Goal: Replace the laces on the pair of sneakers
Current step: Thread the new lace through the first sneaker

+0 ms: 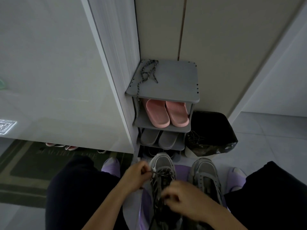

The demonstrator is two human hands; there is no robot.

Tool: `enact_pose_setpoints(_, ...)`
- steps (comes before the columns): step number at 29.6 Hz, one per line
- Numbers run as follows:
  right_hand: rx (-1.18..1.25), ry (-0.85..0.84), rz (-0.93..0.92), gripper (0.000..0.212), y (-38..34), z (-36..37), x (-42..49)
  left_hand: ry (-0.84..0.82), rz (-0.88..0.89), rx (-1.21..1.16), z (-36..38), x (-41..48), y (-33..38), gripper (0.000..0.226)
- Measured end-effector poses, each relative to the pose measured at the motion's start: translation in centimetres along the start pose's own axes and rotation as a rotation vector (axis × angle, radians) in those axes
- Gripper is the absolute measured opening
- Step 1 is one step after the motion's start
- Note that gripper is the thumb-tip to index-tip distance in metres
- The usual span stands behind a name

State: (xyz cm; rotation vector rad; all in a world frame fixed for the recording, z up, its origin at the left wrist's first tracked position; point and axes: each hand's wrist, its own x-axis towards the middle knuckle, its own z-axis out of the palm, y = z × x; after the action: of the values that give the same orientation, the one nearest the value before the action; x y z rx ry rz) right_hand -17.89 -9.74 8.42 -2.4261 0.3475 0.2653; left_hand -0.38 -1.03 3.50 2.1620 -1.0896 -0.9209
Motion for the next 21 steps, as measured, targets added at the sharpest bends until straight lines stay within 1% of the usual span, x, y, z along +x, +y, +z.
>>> enact_pose_setpoints(2,0.085,0.269,0.169,0.037,0.8,-0.1,1.5,-0.022,0.013,-0.29,-1.0,-0.4,1.4,0.019)
enact_pose_setpoints(3,0.113,0.331,0.197,0.039,0.9,-0.2,2.5,-0.045,0.033,-0.388,-1.4,-0.7,2.2,0.016)
enact_pose_setpoints(4,0.132,0.326,0.194,0.039,1.0,-0.3,3.5,-0.063,0.059,-0.446,-1.8,-0.9,3.0,0.016)
enact_pose_setpoints(6,0.142,0.269,0.15,0.03,0.8,0.0,5.3,-0.071,0.11,-0.484,-2.6,-1.2,4.0,0.016)
enact_pose_setpoints(7,0.2,0.294,0.167,0.027,0.8,-0.1,5.8,-0.056,0.107,-0.481,-2.9,-1.1,4.0,0.017)
enact_pose_setpoints(10,0.533,0.504,0.322,0.007,2.3,-1.8,5.9,0.039,0.012,-0.375,-4.1,-0.9,2.1,0.019)
enact_pose_setpoints(11,0.61,0.555,0.365,0.003,3.0,-2.4,5.5,0.056,-0.023,-0.319,-4.4,-0.9,1.1,0.019)
enact_pose_setpoints(12,0.654,0.587,0.404,0.004,3.7,-2.8,5.0,0.055,-0.052,-0.24,-4.6,-1.0,0.1,0.016)
enact_pose_setpoints(14,0.705,0.626,0.465,0.007,4.9,-3.2,4.2,-0.008,-0.056,-0.017,-4.7,-1.1,-1.5,0.01)
enact_pose_setpoints(16,0.775,0.669,0.524,0.016,5.7,-3.1,3.8,-0.13,-0.079,0.302,-4.2,-1.1,-2.5,0.016)
enact_pose_setpoints(17,0.825,0.689,0.545,0.017,6.0,-3.0,3.8,-0.165,-0.123,0.426,-3.8,-1.1,-2.7,0.021)
enact_pose_setpoints(18,0.85,0.702,0.552,0.017,6.1,-2.9,3.7,-0.171,-0.165,0.459,-3.3,-1.2,-2.9,0.026)
enact_pose_setpoints(19,0.857,0.699,0.541,0.017,5.9,-2.9,3.7,-0.175,-0.204,0.391,-2.9,-1.1,-3.2,0.029)
enact_pose_setpoints(21,0.888,0.654,0.48,0.012,5.3,-2.8,4.0,-0.159,-0.253,0.08,-2.1,-1.3,-2.8,0.031)
